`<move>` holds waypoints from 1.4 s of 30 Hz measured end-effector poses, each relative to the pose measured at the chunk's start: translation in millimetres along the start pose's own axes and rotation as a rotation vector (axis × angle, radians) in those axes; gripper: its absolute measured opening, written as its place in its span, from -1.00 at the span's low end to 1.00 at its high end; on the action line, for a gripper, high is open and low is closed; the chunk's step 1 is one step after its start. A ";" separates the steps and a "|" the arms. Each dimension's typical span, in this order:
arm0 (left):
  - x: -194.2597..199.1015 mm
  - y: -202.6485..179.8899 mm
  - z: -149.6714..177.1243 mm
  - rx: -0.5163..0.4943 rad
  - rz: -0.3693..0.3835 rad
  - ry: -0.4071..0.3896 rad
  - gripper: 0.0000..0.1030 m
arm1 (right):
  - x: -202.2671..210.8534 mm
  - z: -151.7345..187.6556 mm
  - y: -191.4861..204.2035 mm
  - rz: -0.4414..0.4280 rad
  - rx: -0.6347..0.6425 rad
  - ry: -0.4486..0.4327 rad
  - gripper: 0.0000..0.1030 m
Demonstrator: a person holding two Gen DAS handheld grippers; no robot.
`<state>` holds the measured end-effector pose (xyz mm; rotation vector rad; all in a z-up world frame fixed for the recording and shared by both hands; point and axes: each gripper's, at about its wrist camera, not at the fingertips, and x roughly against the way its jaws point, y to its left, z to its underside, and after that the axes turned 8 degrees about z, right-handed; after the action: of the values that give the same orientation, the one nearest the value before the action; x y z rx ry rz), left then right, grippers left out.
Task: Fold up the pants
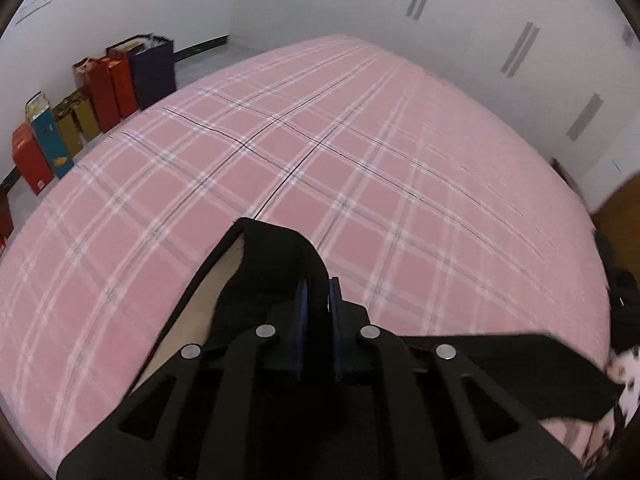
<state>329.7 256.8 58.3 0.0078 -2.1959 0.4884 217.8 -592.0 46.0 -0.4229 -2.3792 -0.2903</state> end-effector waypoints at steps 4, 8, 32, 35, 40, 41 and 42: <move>43.1 29.6 40.5 0.000 0.015 0.043 -0.87 | 49.8 37.7 -21.9 -0.001 0.028 0.010 -0.82; 56.6 62.2 91.5 -0.001 -0.056 0.098 -0.96 | 60.0 93.8 -39.5 0.026 0.081 0.090 -0.82; -25.7 93.3 126.5 0.749 0.301 0.283 -0.93 | 102.3 198.4 -23.2 -0.117 -0.293 0.231 0.41; -0.9 96.1 112.9 0.695 0.330 0.274 -0.93 | 86.6 184.5 -24.2 -0.154 -0.371 0.251 0.51; 14.7 100.9 90.6 0.648 0.289 0.288 -0.94 | 24.2 154.7 -28.9 -0.113 -0.509 0.353 0.54; 15.6 101.3 88.7 0.649 0.278 0.291 -0.94 | 11.5 153.0 -25.8 -0.091 -0.501 0.370 0.47; 17.7 100.9 87.5 0.652 0.275 0.295 -0.94 | -3.4 150.6 -19.3 -0.070 -0.461 0.397 0.22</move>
<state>234.6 322.4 -11.0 -0.0150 -1.6761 1.2577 122.7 -562.6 -68.7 -0.4429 -1.9296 -0.8790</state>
